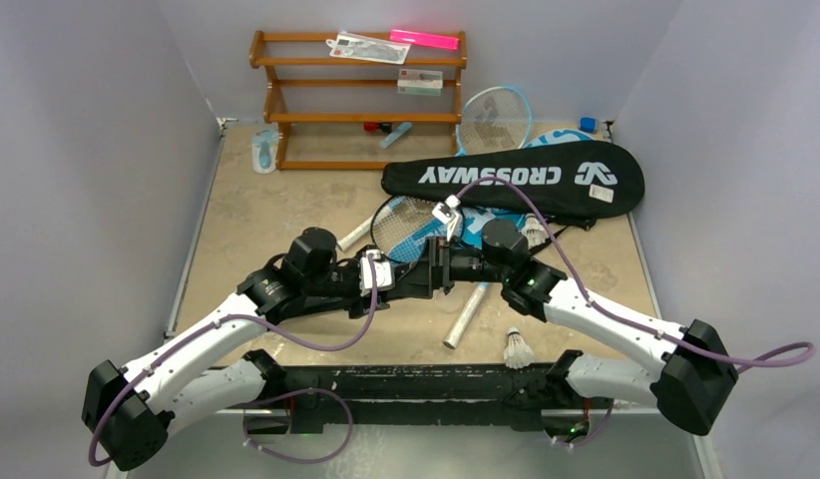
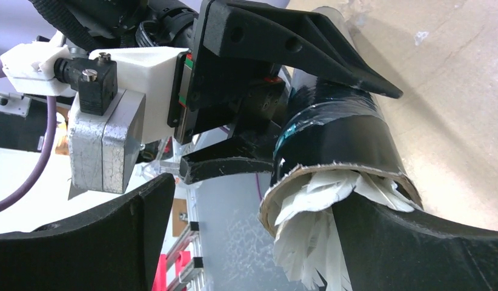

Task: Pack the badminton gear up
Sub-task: Place the shuttlecock at the shuttle tube.

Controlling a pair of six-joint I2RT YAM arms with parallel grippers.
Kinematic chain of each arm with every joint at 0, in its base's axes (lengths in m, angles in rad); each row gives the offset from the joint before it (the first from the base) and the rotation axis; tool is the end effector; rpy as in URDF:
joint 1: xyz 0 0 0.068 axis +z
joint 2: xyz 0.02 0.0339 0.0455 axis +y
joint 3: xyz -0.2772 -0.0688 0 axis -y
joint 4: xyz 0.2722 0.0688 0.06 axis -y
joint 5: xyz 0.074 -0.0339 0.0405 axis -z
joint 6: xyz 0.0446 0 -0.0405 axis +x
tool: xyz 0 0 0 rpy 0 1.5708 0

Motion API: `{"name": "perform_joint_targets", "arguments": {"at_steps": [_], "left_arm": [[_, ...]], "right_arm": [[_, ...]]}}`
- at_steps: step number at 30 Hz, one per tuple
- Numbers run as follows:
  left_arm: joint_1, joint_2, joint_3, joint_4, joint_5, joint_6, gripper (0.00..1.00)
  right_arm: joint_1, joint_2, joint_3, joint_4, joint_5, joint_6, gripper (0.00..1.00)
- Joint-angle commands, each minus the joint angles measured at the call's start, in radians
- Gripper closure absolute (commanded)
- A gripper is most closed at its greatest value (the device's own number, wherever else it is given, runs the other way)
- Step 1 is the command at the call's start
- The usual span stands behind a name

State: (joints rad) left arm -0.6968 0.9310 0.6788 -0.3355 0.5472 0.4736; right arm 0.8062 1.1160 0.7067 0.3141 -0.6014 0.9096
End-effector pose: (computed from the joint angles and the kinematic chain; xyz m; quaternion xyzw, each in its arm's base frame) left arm 0.1587 -0.1631 0.2639 0.5752 0.6371 -0.2873 0.4251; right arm 0.1771 0.2210 0.2987 -0.1624 0.7161 0.6294 0.2544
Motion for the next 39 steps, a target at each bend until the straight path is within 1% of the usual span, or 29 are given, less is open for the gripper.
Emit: {"name": "perform_joint_targets", "arguments": {"at_steps": [1, 11, 16, 19, 21, 30, 33, 36, 39], "left_arm": [[0.000, -0.008, 0.043, 0.032, 0.040, -0.012, 0.50], [0.000, -0.002, 0.043, 0.033, 0.056, -0.012, 0.50], [0.000, -0.001, 0.042, 0.031, 0.061, -0.012, 0.50], [-0.001, -0.003, 0.042, 0.030, 0.043, -0.013, 0.50], [0.000, -0.008, 0.042, 0.033, 0.030, -0.018, 0.50], [0.003, -0.027, 0.033, 0.048, 0.029, -0.018, 0.50], [0.005, -0.029, 0.033, 0.046, 0.012, -0.019, 0.50], [0.010, -0.024, 0.034, 0.042, -0.023, -0.025, 0.50], [0.012, -0.015, 0.040, 0.029, -0.048, -0.029, 0.50]], "right_arm": [[0.025, 0.030, 0.008, 0.111, -0.011, 0.025, 0.02], [0.063, 0.080, 0.023, 0.152, -0.013, 0.018, 0.02], [0.065, 0.071, 0.034, 0.112, -0.011, -0.015, 0.01], [0.064, 0.033, 0.060, -0.001, 0.032, -0.078, 0.01], [0.065, -0.005, 0.079, -0.129, 0.065, -0.120, 0.01], [0.061, -0.194, 0.133, -0.445, 0.285, -0.210, 0.01], [0.061, -0.262, 0.129, -0.555, 0.404, -0.209, 0.02], [0.061, -0.331, 0.123, -0.697, 0.571, -0.185, 0.04], [0.061, -0.381, 0.102, -0.843, 0.745, -0.123, 0.05]]}}
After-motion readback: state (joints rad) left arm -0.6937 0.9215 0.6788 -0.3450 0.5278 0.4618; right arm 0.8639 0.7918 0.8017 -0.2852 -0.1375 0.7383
